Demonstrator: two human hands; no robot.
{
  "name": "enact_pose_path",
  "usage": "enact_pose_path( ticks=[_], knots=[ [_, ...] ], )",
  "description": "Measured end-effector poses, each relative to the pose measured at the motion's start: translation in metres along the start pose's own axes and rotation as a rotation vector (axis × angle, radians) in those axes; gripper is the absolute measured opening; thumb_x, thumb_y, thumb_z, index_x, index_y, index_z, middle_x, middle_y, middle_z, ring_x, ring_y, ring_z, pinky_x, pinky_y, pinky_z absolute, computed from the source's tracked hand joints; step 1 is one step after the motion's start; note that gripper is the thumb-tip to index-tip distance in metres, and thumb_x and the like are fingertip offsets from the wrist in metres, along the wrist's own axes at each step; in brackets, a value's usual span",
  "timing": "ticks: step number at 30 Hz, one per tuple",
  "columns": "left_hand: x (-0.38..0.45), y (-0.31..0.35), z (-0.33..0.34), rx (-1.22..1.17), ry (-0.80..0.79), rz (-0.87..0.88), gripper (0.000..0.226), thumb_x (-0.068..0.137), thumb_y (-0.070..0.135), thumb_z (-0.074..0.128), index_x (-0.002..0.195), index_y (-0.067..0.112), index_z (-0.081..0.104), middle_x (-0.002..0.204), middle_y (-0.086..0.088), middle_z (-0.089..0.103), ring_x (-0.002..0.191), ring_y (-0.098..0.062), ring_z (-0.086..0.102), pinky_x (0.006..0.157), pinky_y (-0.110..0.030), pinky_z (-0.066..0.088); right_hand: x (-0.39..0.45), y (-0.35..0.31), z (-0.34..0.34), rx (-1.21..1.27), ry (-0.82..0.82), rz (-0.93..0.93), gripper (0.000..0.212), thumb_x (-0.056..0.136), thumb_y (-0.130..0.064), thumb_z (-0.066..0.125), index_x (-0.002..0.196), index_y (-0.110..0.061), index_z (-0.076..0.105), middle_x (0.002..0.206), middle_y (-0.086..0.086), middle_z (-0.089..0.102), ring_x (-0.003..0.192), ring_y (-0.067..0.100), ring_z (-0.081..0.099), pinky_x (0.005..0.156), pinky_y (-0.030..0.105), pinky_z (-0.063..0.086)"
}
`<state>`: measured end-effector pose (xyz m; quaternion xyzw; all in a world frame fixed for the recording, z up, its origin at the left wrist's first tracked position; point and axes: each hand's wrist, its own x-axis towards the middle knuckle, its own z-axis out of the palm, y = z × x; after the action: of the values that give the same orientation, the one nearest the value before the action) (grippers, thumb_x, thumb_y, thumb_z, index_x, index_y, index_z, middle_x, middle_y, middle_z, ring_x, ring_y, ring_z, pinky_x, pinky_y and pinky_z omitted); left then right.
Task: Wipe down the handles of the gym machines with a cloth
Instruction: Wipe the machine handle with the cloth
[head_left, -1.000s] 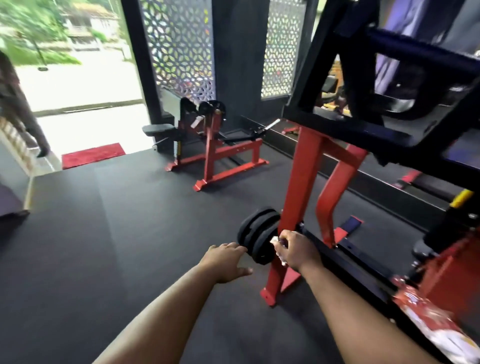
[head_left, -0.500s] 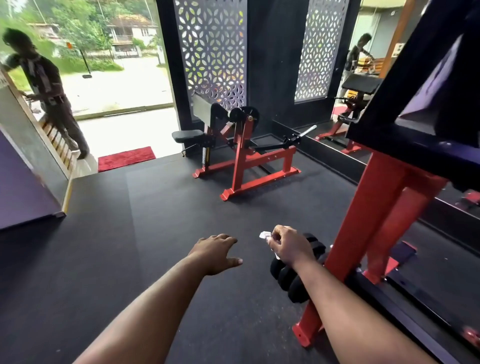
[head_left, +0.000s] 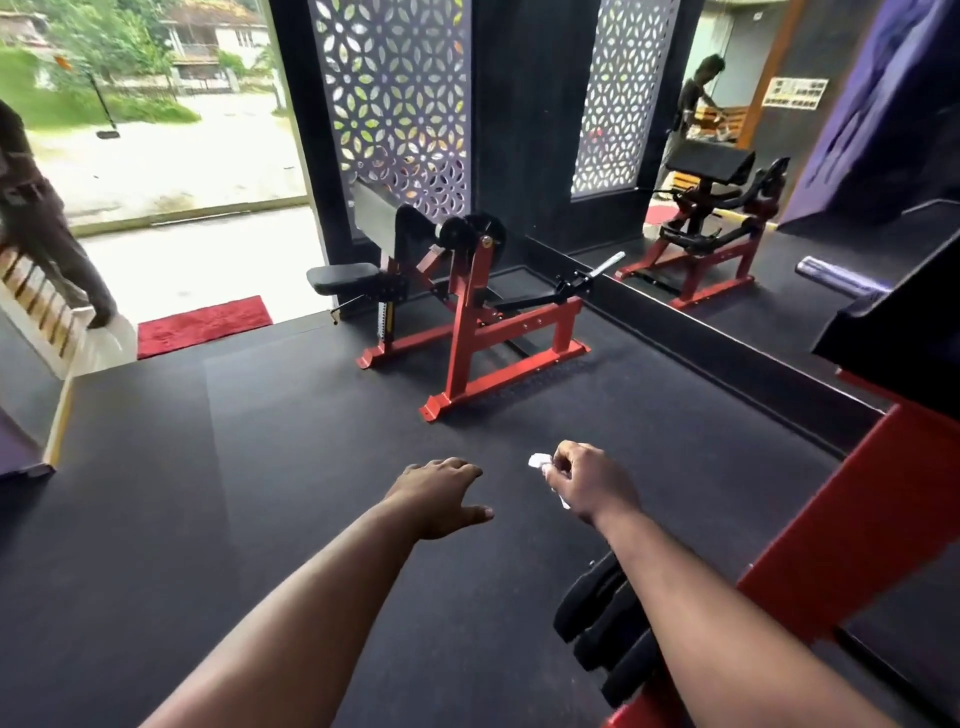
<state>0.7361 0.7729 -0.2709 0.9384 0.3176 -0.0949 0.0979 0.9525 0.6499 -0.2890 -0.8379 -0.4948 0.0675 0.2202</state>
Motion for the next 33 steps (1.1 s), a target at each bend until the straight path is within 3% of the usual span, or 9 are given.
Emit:
enact_pose_path(
  ticks=[8,14,18,33],
  knots=[
    [0.136,-0.075,-0.052,0.03,-0.015,0.165,0.077,0.093,0.072,0.051,0.156,0.03,0.035,0.161,0.006,0.038,0.146,-0.02,0.037,0.115,-0.045,0.034,0.115,-0.021,0.011,-0.108,0.056,0.116,0.025,0.094,-0.045,0.061,0.09,-0.021,0.065,0.098,-0.002,0.071,0.094,0.025,0.066,0.066,0.031,0.035],
    [0.244,-0.107,-0.085,0.033,-0.027,0.255,0.077,0.093,0.072,0.052,0.155,0.03,0.038,0.16,0.007,0.039,0.145,-0.02,0.04,0.112,-0.045,0.039,0.203,-0.018,0.008,-0.129,0.088,0.196,0.026,0.094,-0.046,0.06,0.086,-0.021,0.062,0.093,-0.004,0.069,0.09,0.024,0.064,0.063,0.034,0.039],
    [0.322,-0.11,-0.095,0.084,-0.041,0.31,0.076,0.092,0.073,0.051,0.154,0.031,0.038,0.159,0.007,0.04,0.144,-0.02,0.041,0.112,-0.046,0.038,0.264,0.01,0.013,-0.122,0.101,0.271,0.028,0.094,-0.048,0.058,0.087,-0.021,0.063,0.092,-0.005,0.069,0.088,0.024,0.064,0.066,0.035,0.048],
    [0.634,-0.058,-0.166,0.126,-0.067,0.389,0.075,0.093,0.073,0.051,0.153,0.03,0.039,0.158,0.005,0.041,0.143,-0.021,0.042,0.111,-0.045,0.04,0.518,0.167,-0.034,-0.088,0.122,0.421,0.034,0.094,-0.053,0.054,0.081,-0.022,0.058,0.083,-0.007,0.065,0.078,0.019,0.06,0.06,0.032,0.043]
  ],
)
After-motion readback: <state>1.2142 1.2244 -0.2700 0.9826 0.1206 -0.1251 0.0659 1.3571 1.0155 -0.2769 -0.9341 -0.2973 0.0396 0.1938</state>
